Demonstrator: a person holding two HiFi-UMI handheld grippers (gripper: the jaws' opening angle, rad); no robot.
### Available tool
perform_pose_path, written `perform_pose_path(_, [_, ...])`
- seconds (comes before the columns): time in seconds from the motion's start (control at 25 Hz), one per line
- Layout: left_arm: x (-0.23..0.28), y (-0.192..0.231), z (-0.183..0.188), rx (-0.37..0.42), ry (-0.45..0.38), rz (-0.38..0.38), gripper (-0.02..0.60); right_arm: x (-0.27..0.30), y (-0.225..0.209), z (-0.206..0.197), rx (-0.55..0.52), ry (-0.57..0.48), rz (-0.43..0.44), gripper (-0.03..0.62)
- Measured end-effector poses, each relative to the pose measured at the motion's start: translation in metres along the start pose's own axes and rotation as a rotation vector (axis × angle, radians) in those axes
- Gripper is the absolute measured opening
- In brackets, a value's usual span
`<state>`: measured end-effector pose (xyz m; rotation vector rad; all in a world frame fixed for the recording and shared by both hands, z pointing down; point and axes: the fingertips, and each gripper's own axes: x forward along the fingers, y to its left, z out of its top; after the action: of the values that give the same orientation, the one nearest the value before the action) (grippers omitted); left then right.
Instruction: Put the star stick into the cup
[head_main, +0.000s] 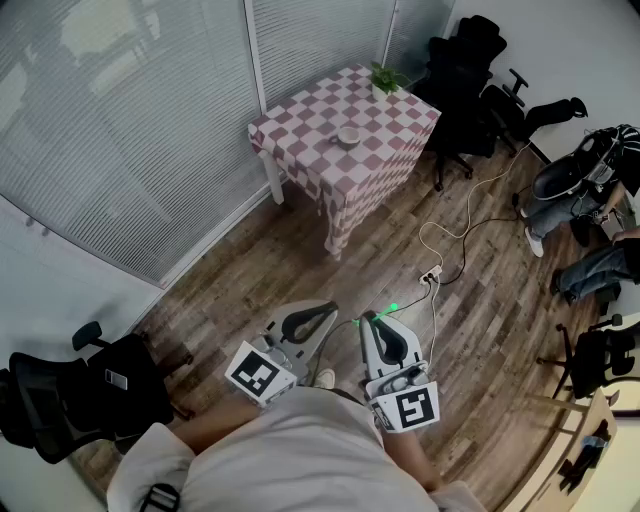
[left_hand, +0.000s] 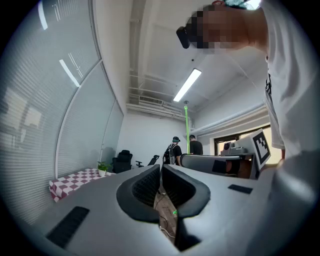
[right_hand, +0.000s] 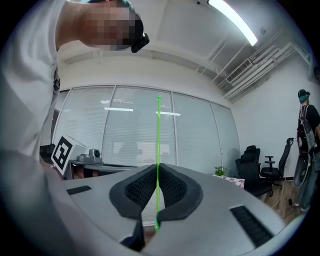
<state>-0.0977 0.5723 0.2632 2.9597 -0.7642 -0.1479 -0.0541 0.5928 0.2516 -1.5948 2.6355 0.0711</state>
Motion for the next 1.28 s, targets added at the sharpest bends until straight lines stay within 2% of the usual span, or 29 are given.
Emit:
perform_pose_path(0.76, [0.025,-0.033,-0.008,0.012,0.008,0.028,0.043,-0.033,-0.026,-0.001,0.009,-0.017,0.025,0.038])
perform_pose_path(1.28, [0.03,-0.027,-0.01,0.025,0.008,0.057,0.043,-0.029,-0.036,-0.008,0.022,-0.011,0.046,0.038])
